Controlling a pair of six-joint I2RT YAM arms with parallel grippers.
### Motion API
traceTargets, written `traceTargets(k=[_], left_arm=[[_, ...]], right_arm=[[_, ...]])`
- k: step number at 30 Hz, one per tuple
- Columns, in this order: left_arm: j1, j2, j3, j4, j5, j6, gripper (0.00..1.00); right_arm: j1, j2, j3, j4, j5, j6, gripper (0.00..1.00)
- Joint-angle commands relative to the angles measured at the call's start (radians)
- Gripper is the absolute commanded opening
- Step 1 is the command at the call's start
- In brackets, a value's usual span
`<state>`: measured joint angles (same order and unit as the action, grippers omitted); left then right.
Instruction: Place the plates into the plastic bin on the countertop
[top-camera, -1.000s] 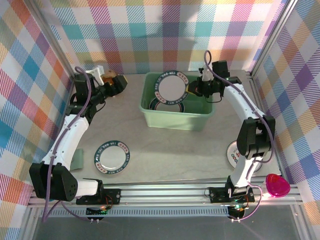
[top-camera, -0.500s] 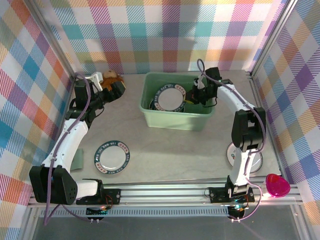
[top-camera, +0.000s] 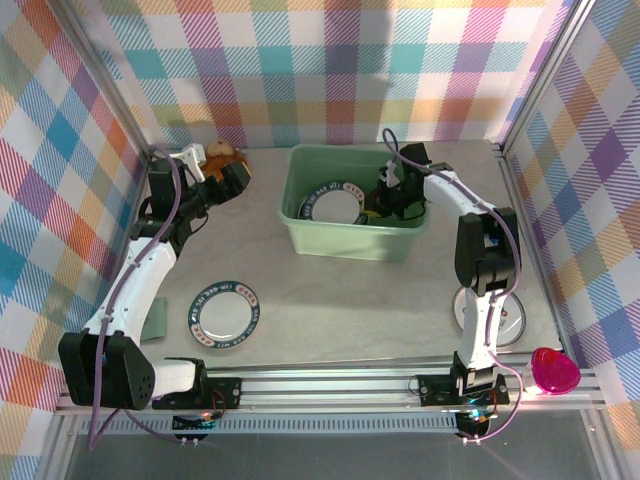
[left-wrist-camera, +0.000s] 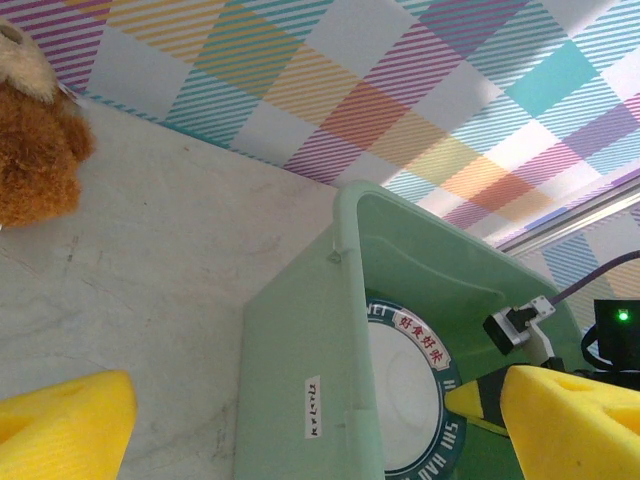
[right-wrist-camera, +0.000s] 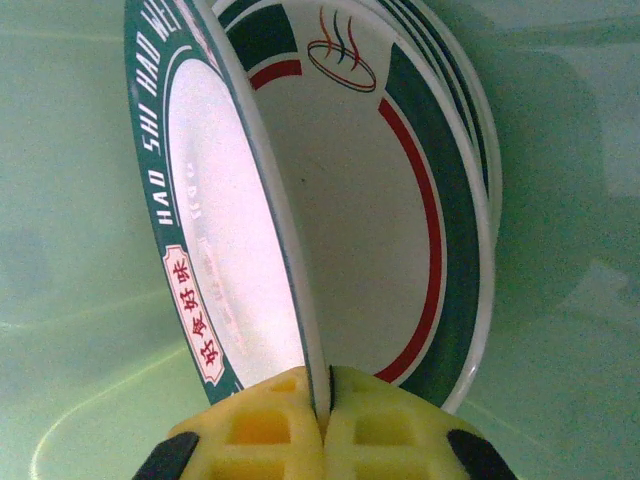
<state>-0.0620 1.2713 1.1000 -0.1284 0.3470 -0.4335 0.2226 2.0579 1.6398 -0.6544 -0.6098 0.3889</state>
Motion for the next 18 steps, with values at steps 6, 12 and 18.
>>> traceTargets(k=[6,12,18], left_arm=[[0.013,0.035,0.021,-0.061,-0.012,0.024,0.93],[0.013,0.048,0.034,-0.079,-0.008,0.032,0.93],[0.012,0.057,0.029,-0.073,-0.007,0.033,0.93]], right_arm=[[0.003,0.035,0.037,-0.025,0.0,-0.029,0.01],[0.007,0.059,0.065,-0.056,0.015,-0.028,0.03],[0.014,0.073,0.097,-0.106,0.063,-0.032,0.05]])
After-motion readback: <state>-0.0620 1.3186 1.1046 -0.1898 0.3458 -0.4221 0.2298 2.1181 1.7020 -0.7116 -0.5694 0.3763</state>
